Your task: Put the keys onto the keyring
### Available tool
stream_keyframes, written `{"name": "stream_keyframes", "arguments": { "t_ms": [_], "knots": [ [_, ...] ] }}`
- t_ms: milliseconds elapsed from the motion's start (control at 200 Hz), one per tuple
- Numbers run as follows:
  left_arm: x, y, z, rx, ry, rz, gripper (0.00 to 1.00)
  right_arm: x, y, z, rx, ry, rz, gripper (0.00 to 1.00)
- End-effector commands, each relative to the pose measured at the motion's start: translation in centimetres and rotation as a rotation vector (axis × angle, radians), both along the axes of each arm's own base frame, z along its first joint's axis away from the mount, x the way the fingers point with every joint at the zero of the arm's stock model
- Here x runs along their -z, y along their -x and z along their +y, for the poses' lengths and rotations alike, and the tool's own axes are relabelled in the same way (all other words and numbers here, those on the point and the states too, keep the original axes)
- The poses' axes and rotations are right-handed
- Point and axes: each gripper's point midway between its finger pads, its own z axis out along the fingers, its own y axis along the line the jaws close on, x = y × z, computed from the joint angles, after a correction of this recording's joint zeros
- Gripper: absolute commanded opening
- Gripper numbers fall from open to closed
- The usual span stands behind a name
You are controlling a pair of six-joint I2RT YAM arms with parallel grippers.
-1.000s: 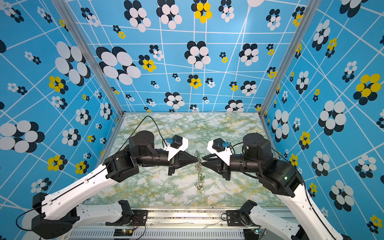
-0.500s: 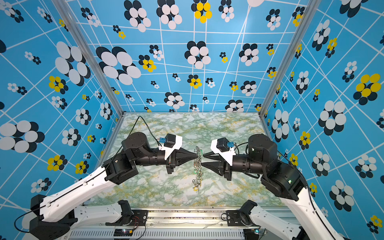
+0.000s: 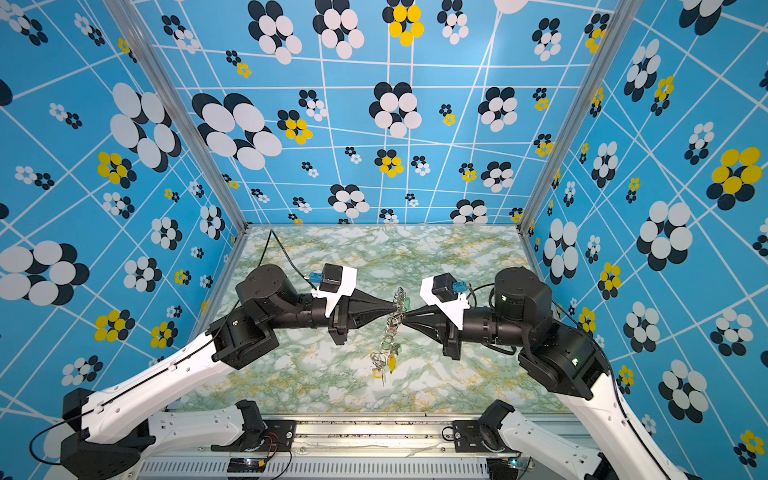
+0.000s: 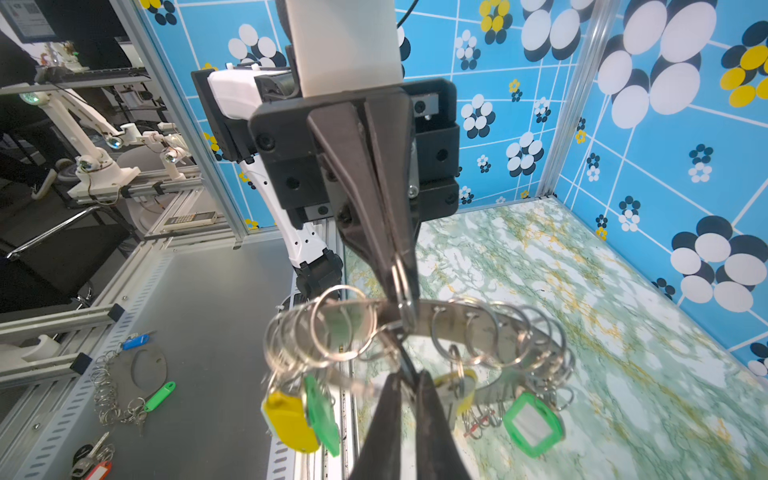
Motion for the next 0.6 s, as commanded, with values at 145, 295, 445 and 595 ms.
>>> {"name": "stream_keyframes", "arguments": {
  "t_ms": [145,295,445,595],
  "knots": [
    [-2.1,0.5,0.2,0.015,0.095,-0.045,0.00,-0.7,1.0,0.3,-0.054,-0.038,-0.001,0.00],
    [-2.6,0.3,0.1,0.014,0.142,-0.045,0.00,-0.2,1.0,0.8,-0.076,-0.053,0.029,0.00],
    [-3.2,0.2,-0.2,0.033,0.208,-0.020,0.00,0.2,0.7,1.5,-0.091,-0.069,0.062,0.00],
    [-3.5,0.0,-0.7,0.069,0.267,0.020,0.00,0.7,0.1,2.1,-0.093,-0.076,0.084,0.00]
  ]
}}
